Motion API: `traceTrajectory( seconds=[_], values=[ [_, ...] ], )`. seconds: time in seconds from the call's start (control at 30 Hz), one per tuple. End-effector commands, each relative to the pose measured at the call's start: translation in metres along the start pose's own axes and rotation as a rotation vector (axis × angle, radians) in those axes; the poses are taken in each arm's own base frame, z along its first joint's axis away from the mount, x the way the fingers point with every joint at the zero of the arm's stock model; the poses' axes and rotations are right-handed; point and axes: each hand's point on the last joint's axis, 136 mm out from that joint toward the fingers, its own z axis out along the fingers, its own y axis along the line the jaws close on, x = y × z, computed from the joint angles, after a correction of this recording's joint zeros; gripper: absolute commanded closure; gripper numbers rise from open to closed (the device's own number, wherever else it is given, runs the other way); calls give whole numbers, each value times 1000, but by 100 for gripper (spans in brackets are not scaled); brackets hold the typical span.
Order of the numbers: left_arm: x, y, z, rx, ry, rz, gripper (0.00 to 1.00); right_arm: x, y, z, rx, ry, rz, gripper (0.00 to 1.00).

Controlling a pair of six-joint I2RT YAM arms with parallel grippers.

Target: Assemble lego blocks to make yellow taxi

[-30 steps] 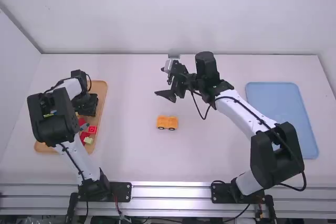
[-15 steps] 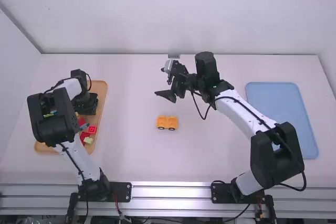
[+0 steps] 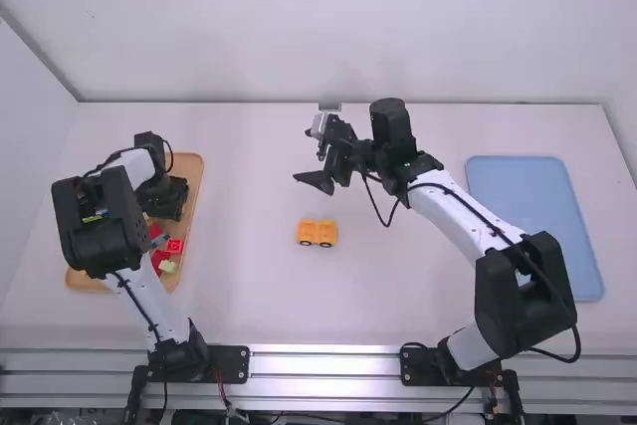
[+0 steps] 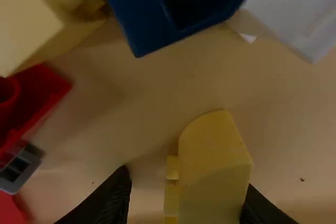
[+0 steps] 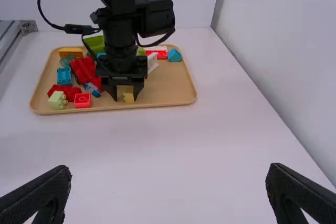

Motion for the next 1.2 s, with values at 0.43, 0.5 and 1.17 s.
traceTrajectory(
  seconds=[0.43,0.5,1.17],
  values=[
    [16,-5,4,44,81,16,61,-17,-4,-3,7,-26,-28,2],
    [17,-6,4,45,80,20,64,-17,-4,-3,8,-26,-29,1],
    [11,2,5,4,37,66,91,-18,-4,-3,5,-31,-30,1]
  ],
)
